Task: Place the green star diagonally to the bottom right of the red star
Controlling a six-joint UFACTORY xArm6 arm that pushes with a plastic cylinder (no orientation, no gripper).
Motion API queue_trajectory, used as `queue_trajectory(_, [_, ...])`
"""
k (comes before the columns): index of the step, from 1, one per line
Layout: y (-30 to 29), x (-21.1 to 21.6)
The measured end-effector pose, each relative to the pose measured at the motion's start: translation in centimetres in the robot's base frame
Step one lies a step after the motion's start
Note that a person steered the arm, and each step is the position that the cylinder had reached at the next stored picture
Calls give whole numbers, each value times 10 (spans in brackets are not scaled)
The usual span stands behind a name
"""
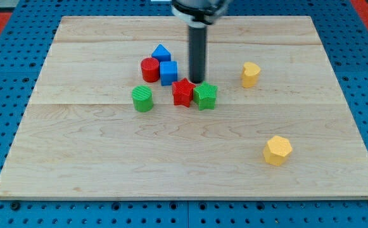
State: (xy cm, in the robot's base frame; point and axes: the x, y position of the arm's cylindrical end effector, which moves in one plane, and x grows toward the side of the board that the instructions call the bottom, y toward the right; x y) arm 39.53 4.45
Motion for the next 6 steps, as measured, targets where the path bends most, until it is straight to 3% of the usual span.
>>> queue_trajectory(1, [26, 40])
queue_trajectory(2, [87, 58])
queue_trajectory(3, [101, 69])
queue_trajectory(5, [66, 16])
queue_trajectory(6, [43, 18])
